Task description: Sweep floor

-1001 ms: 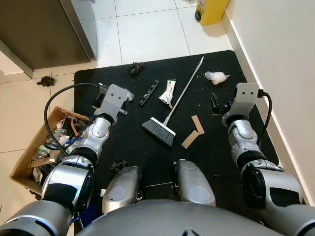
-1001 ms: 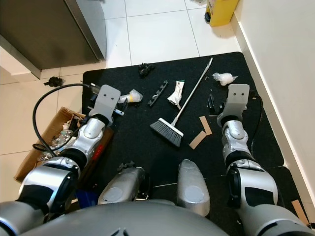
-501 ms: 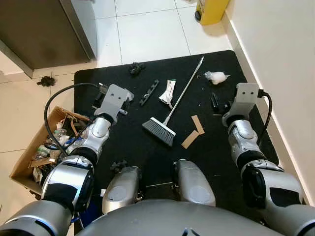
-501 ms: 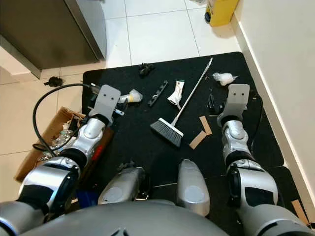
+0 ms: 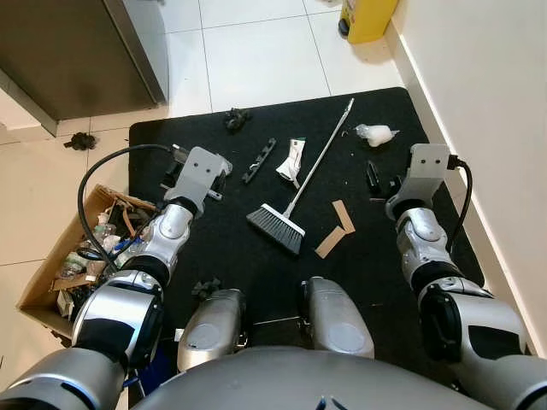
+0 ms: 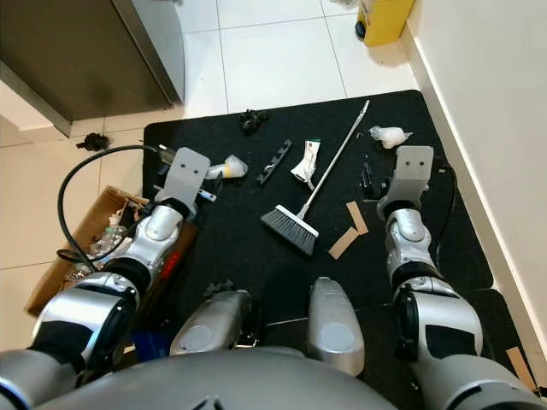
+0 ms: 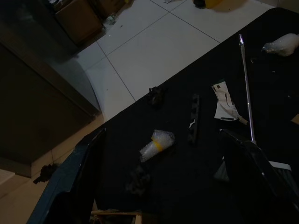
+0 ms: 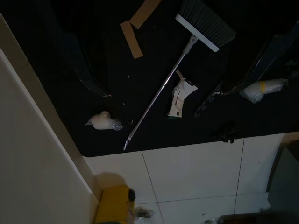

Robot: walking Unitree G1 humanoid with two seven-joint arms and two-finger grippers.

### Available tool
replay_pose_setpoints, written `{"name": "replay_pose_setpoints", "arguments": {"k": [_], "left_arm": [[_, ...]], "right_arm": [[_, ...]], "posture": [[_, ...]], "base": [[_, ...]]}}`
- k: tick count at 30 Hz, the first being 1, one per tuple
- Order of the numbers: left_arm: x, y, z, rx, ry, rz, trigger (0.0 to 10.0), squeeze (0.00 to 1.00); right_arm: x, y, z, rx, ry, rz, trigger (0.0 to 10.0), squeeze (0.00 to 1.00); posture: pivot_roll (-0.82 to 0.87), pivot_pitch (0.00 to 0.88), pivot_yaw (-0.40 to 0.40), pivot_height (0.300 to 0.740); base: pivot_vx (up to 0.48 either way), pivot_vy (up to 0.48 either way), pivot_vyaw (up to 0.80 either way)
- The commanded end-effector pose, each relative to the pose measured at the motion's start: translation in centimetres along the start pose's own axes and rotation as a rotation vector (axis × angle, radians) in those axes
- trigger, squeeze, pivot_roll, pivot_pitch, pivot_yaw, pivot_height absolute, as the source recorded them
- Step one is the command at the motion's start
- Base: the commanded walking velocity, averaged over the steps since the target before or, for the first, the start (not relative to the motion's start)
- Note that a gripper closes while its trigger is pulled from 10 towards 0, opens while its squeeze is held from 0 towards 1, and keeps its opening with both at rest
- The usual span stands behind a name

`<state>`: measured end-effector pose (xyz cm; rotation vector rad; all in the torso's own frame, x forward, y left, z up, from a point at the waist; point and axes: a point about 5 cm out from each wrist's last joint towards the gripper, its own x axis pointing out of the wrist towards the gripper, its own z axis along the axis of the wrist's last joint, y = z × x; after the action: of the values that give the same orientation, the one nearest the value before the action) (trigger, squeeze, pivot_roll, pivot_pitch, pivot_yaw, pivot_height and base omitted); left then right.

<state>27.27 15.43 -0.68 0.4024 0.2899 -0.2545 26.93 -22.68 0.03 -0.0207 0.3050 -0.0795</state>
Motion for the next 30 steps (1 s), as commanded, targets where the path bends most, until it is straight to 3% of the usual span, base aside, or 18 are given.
{"name": "replay_pose_setpoints", "arguments": {"k": [1,30], "left_arm": [[0.08,-0.2,-0.07,0.006,0.014,-0.012,10.0,0.0],[-0.08,-0.27,-0.25,0.009,0.015,-0.012,10.0,0.0]], "right_arm": [[0.07,-0.19,-0.09,0.003,0.019,-0.004,10.0,0.0],[-0.1,-0.28,-0.32,0.004,0.024,-0.004,10.0,0.0]], "posture": [[-0.01,0.0,0.026,0.74],[-0.01,0.0,0.026,0.74]], "base": [[0.0,0.0,0.0],[0.0,0.0,0.0]]}}
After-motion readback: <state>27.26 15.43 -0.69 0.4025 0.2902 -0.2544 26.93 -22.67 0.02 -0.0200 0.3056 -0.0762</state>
